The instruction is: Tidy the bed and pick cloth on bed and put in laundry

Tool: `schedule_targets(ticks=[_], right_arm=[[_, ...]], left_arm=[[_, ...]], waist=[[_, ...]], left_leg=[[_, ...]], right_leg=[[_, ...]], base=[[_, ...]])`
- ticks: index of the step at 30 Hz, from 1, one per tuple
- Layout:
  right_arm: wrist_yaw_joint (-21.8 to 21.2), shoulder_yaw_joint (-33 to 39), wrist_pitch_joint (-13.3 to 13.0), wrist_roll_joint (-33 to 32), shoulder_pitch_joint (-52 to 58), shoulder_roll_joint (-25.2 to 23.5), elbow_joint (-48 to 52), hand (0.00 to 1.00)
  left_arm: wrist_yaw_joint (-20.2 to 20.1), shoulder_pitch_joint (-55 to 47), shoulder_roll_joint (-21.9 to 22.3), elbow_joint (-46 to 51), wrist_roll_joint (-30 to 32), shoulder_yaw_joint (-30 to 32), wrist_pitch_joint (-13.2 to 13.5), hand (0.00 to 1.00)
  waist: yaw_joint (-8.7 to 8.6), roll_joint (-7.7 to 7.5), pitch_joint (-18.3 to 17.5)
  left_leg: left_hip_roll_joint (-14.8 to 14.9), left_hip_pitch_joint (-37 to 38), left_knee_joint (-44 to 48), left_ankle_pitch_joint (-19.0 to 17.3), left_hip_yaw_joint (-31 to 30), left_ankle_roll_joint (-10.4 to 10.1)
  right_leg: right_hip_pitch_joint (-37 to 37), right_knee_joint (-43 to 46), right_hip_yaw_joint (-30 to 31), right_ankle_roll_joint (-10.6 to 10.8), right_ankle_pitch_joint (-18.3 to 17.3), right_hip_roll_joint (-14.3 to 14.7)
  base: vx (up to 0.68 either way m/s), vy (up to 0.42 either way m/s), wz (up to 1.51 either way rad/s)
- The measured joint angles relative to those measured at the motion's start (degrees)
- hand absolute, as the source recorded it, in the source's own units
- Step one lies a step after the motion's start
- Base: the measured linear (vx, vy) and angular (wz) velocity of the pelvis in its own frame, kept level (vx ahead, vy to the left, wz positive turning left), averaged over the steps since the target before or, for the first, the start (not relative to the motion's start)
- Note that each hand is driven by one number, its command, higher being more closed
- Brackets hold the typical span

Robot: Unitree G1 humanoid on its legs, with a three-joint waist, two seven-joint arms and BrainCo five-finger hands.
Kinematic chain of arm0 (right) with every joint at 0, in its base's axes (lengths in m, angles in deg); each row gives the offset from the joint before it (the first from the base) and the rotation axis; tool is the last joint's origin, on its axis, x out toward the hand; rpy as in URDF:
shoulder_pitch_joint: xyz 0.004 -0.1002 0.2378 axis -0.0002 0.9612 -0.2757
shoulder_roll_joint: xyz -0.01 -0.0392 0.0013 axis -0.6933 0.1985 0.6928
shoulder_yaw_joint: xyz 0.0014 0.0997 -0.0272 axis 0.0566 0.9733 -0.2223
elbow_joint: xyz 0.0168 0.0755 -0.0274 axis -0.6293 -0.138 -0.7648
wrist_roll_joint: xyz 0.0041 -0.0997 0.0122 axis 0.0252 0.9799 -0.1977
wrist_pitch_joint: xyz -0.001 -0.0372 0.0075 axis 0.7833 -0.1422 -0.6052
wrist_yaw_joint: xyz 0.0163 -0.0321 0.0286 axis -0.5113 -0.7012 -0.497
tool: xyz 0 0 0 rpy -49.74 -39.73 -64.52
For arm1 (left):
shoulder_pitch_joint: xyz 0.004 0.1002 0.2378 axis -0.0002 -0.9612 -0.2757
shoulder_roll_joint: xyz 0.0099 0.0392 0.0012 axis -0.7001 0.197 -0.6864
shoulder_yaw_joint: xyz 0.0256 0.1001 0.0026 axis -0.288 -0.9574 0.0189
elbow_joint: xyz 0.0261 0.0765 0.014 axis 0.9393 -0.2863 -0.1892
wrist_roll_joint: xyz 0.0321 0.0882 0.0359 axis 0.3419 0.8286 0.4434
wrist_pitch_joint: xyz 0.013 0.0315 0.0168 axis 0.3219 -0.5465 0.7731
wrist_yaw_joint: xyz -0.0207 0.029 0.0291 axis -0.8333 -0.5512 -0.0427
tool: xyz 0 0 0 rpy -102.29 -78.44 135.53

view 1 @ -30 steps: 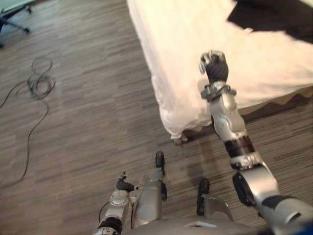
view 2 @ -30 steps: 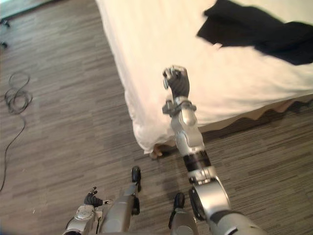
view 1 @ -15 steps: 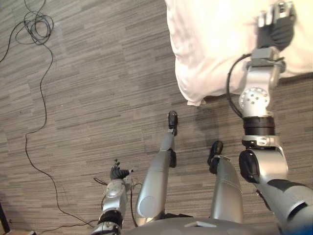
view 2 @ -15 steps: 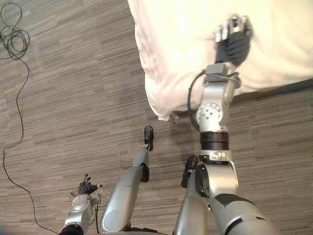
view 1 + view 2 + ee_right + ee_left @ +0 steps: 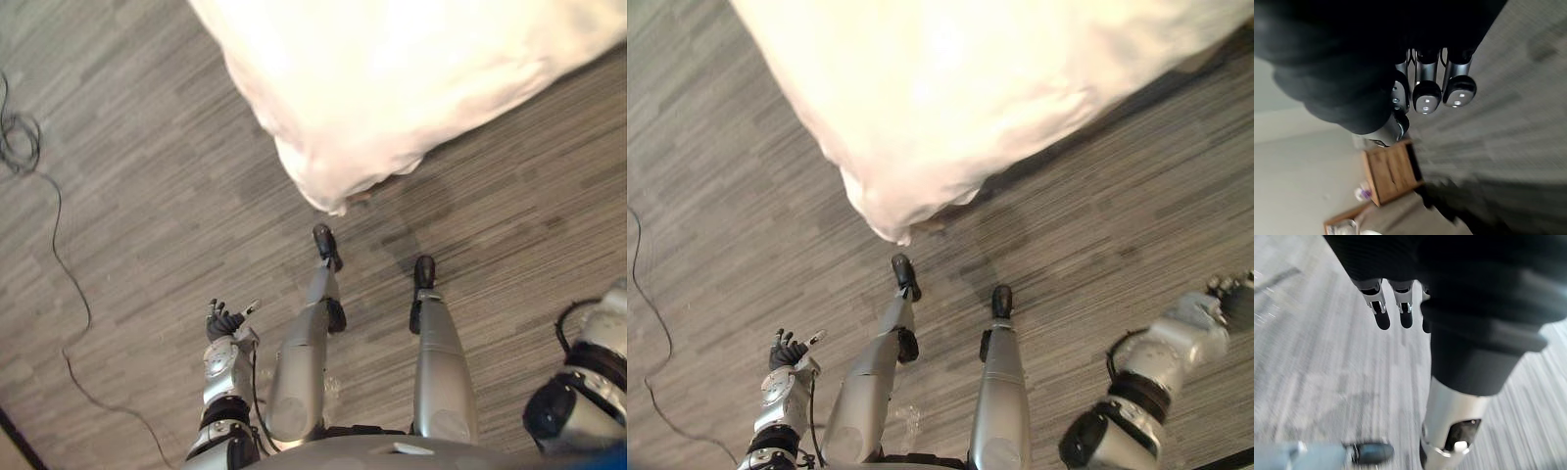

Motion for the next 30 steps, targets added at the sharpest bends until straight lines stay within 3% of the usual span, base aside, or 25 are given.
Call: schedule_targets(ticks=[4, 6, 7, 9, 10, 12, 16, 18, 20, 21, 22, 23, 24, 25, 26, 27, 28, 29, 30], right_arm=[[-0.70, -2.55, 2.63, 5.51, 10.38, -0.85, 0.02, 0.00], [-1.74, -10.33, 5.09, 13.42, 14.21, -3.40, -0.25, 0.00], [-2.85, -16.82, 6.97, 19.31, 15.06, -5.52, -2.25, 0.00], [-4.03, -21.64, 8.32, 25.87, 16.31, -7.41, -5.16, 0.00], [-4.25, -22.97, 8.68, 27.84, 17.27, -7.71, -6.19, 0.00], [-5.04, -25.84, 10.10, 33.82, 20.62, -9.40, -9.28, 0.00], [-6.30, -31.25, 11.37, 40.01, 24.20, -15.61, -13.24, 0.00], [-6.23, -33.94, 11.98, 41.52, 23.44, -17.90, -18.29, 0.00], [-6.05, -35.15, 12.14, 42.90, 22.69, -18.89, -21.96, 0.00], [-5.99, -34.77, 12.29, 43.57, 22.36, -18.78, -22.43, 0.00], [-5.75, -33.78, 12.76, 43.75, 22.02, -18.04, -23.62, 0.00], [-5.12, -32.22, 13.11, 43.73, 21.64, -17.49, -26.97, 0.00], [-4.61, -31.74, 13.26, 43.74, 19.29, -15.30, -29.69, 0.00], [-3.87, -30.03, 14.08, 43.73, 17.33, -14.17, -32.04, 0.00], [-3.64, -29.90, 14.31, 43.74, 15.52, -14.19, -33.65, 0.00], [-2.05, -31.47, 15.18, 43.81, 14.22, -15.66, -35.84, 0.00], [-1.51, -32.31, 15.64, 43.83, 12.85, -15.94, -36.66, 0.00], [-1.41, -34.24, 15.97, 43.80, 11.35, -16.11, -37.12, 0.00], [-1.42, -35.37, 16.29, 43.83, 10.23, -16.31, -37.21, 0.00]], left_arm=[[-0.01, 0.45, -0.22, -0.23, 0.15, -2.69, -1.02, 0.00], [0.02, -0.49, -2.27, -0.18, 0.19, -3.34, -1.15, 0.00], [-0.01, -2.31, -3.94, -0.30, 0.36, -4.34, -1.22, 0.00], [-0.08, -4.64, -3.83, -1.19, 0.76, -5.59, -1.27, 0.00], [-0.13, -5.11, -3.56, -1.98, 0.85, -6.38, -1.26, 0.00], [-0.44, -6.35, -2.19, -3.10, 2.69, -8.42, -1.31, 0.00], [-0.37, -9.25, -2.25, -4.85, 9.97, -13.43, -2.33, 0.00], [-0.37, -10.06, -1.95, -4.84, 12.17, -14.98, -3.03, 0.00], [-0.26, -10.56, -1.31, -4.84, 12.23, -14.87, -3.83, 0.00], [-0.16, -11.11, -1.24, -4.87, 12.23, -14.56, -3.94, 0.00], [0.09, -11.43, -1.09, -4.82, 12.19, -14.09, -4.38, 0.00], [0.11, -11.12, -2.74, -5.34, 12.15, -13.12, -4.79, 0.00], [0.11, -10.39, -2.62, -8.47, 12.12, -12.81, -5.15, 0.00], [0.09, -10.38, -1.84, -9.79, 12.13, -12.65, -5.10, 0.00], [0.78, -9.73, -2.14, -9.81, 12.09, -13.13, -5.09, 0.00], [1.27, -8.56, -3.89, -9.62, 13.33, -15.30, -5.13, 0.00], [1.28, -7.43, -3.85, -10.55, 14.01, -16.16, -5.13, 0.00], [1.15, -6.26, -3.29, -12.25, 14.40, -18.46, -5.93, 0.00], [1.31, -6.08, -3.01, -12.23, 14.93, -18.88, -5.99, 0.00]], waist=[[-0.97, -0.16, -0.09], [-1.50, -2.57, -1.20], [-1.38, -4.78, -2.58], [-0.51, -4.99, -6.11], [-0.05, -4.61, -7.69], [-0.02, -3.99, -11.78], [-0.03, -6.12, -15.26], [0.22, -5.74, -15.77], [0.26, -4.35, -15.85], [0.21, -3.85, -15.60], [-0.31, -3.97, -15.68], [-0.23, -5.08, -15.69], [0.76, -1.75, -16.29], [1.69, 1.31, -17.75], [0.31, -0.59, -17.30], [0.09, -2.92, -17.81], [0.74, -3.01, -17.30], [1.46, -0.55, -18.26], [1.83, 0.17, -18.66]], left_leg=[[1.83, 7.06, 0.05, -3.05, 1.47, -0.26], [3.08, 8.43, 6.93, -7.86, -0.87, -0.80], [4.20, 8.68, 14.24, -12.08, -8.48, -1.78], [4.22, 10.12, 18.84, -17.03, -18.98, -3.10], [4.19, 11.17, 18.82, -18.20, -20.92, -4.28], [3.54, 15.68, 15.80, -20.10, -20.54, -5.24], [1.44, 24.00, 11.72, -19.77, -15.84, -4.66], [2.54, 26.20, 11.98, -20.25, -12.36, -4.05], [4.52, 27.50, 12.86, -20.51, -7.03, -3.23], [4.71, 28.22, 12.89, -20.61, -5.50, -3.09], [4.74, 29.84, 13.11, -20.61, -2.94, -3.13], [3.77, 30.78, 15.68, -23.02, -1.79, -3.37], [2.54, 29.75, 15.03, -24.97, -7.24, -1.38], [3.39, 29.06, 13.28, -23.91, -9.37, -0.54], [2.18, 29.28, 12.52, -22.54, -7.25, -1.09], [0.24, 29.94, 11.70, -21.48, -6.80, -1.73], [0.50, 29.62, 11.69, -20.73, -6.41, -2.54], [3.21, 28.47, 11.30, -19.34, -6.41, -2.53], [4.70, 28.73, 10.07, -18.48, -5.80, -2.47]], right_leg=[[6.61, -1.53, 0.16, -0.09, 0.04, 1.73], [9.76, -2.05, 2.19, -0.10, 0.05, 2.82], [12.41, -2.52, 4.82, -0.12, 0.05, 3.65], [14.82, -3.30, 7.83, -0.15, 0.07, 4.37], [15.38, -3.41, 8.57, -0.14, 0.08, 4.60], [17.60, -4.10, 9.11, 0.39, 0.28, 4.11], [21.72, -5.51, 9.49, 2.46, 1.58, 1.59], [20.84, -5.16, 1.18, 1.95, 4.98, 1.18], [21.11, -7.22, -7.37, -1.71, 7.85, 0.49], [20.86, -5.31, -9.62, -2.80, 6.86, -0.07], [20.03, 3.02, -14.60, -4.50, 3.33, -2.34], [21.26, 2.18, -17.06, -4.74, 2.22, -2.09], [23.02, -5.52, -15.39, -4.59, 5.47, 1.08], [23.07, -6.15, -17.05, -6.16, 6.01, 2.19], [22.27, 9.65, -20.17, -8.01, -0.11, -4.29], [26.19, 4.17, -19.77, -0.27, -4.28, -7.05], [26.86, 0.35, -18.91, -1.22, -4.01, -5.07], [29.38, -9.19, -18.32, -2.50, 1.96, 0.09], [30.94, -15.21, -17.55, -3.22, 6.01, 2.88]], base=[[0.06, -0.049, -0.31], [0.10, -0.126, -0.70], [0.11, -0.306, -0.96], [0.06, -0.304, -1.07], [0.08, -0.147, -0.84], [0.09, -0.003, -0.45], [0.02, 0.093, -0.51], [-0.10, -0.019, -0.81], [-0.13, -0.078, -1.09], [-0.05, -0.174, -1.14], [-0.04, -0.304, -1.41], [-0.14, -0.320, -1.75], [-0.16, -0.215, -1.96], [-0.06, -0.007, -1.38], [0.09, 0.022, -0.84], [0.06, -0.062, -0.41], [0.01, -0.106, -0.53], [-0.01, -0.122, -0.79], [0.01, -0.105, -1.02]])
